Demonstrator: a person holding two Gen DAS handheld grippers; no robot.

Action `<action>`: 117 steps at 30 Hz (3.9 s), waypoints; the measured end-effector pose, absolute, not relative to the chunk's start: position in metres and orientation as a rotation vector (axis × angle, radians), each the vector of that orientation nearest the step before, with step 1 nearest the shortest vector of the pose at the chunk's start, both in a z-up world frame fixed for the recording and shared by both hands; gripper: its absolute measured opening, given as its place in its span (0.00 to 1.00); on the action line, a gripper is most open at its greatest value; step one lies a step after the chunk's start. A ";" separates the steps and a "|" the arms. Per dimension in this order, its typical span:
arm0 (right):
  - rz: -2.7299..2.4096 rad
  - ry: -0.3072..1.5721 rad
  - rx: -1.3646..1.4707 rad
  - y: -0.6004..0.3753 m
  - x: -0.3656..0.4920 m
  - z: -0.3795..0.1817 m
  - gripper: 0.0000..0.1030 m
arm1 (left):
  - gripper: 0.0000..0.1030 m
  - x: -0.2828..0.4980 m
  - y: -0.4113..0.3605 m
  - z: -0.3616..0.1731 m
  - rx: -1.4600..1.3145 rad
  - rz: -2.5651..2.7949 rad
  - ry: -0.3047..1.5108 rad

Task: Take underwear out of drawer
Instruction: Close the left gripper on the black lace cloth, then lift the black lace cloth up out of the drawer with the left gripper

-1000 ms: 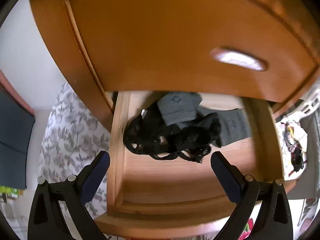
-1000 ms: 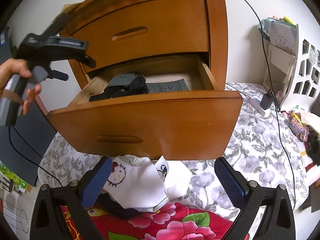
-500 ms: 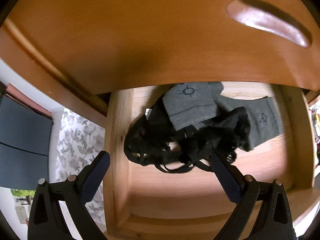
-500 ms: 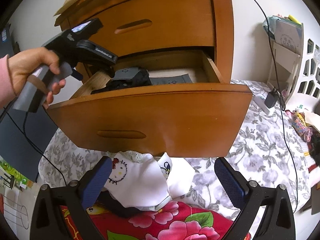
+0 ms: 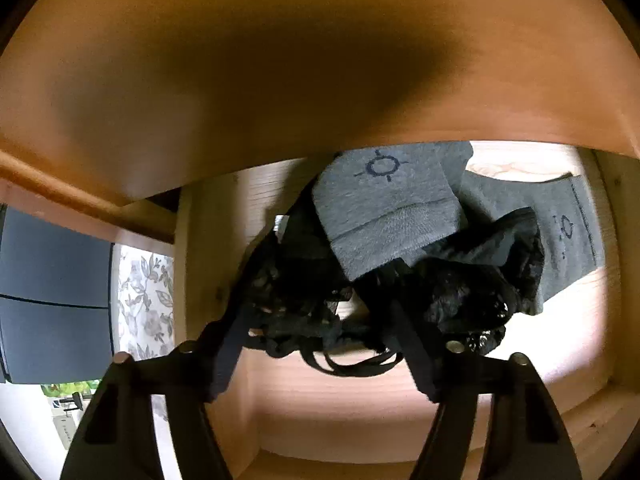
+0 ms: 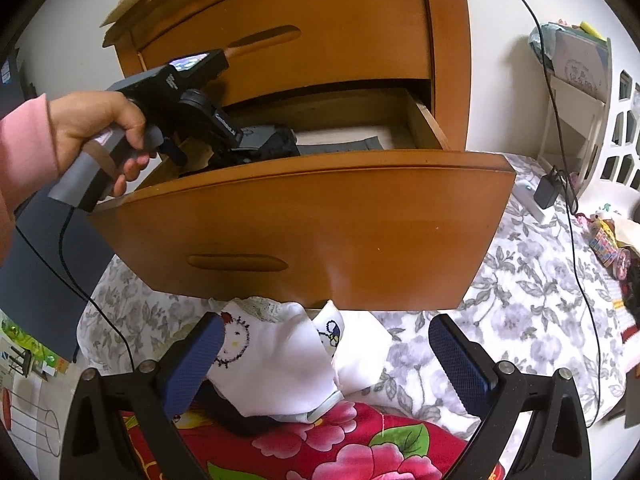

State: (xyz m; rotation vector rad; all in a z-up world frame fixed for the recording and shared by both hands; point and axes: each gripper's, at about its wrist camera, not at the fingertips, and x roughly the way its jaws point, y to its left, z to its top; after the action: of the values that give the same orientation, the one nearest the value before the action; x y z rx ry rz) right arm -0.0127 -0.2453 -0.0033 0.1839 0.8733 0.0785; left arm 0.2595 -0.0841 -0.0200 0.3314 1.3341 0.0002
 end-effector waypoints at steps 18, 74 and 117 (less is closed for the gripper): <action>0.070 0.870 0.194 -0.248 -0.012 -0.002 1.00 | 0.18 0.273 -0.065 -0.046 0.295 0.009 1.431; 0.085 0.810 0.141 -0.225 -0.034 0.029 1.00 | 0.05 0.153 -0.011 0.101 -0.264 -0.543 0.943; 0.052 0.685 0.069 -0.212 -0.081 0.088 1.00 | 0.05 -0.019 0.005 0.300 -0.135 -0.599 0.406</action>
State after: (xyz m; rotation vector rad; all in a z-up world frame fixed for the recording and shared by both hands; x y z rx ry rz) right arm -0.0812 -0.2121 0.0881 0.0688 0.6846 0.0522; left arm -0.0190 0.0050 0.3002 -0.1353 0.4059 -0.5988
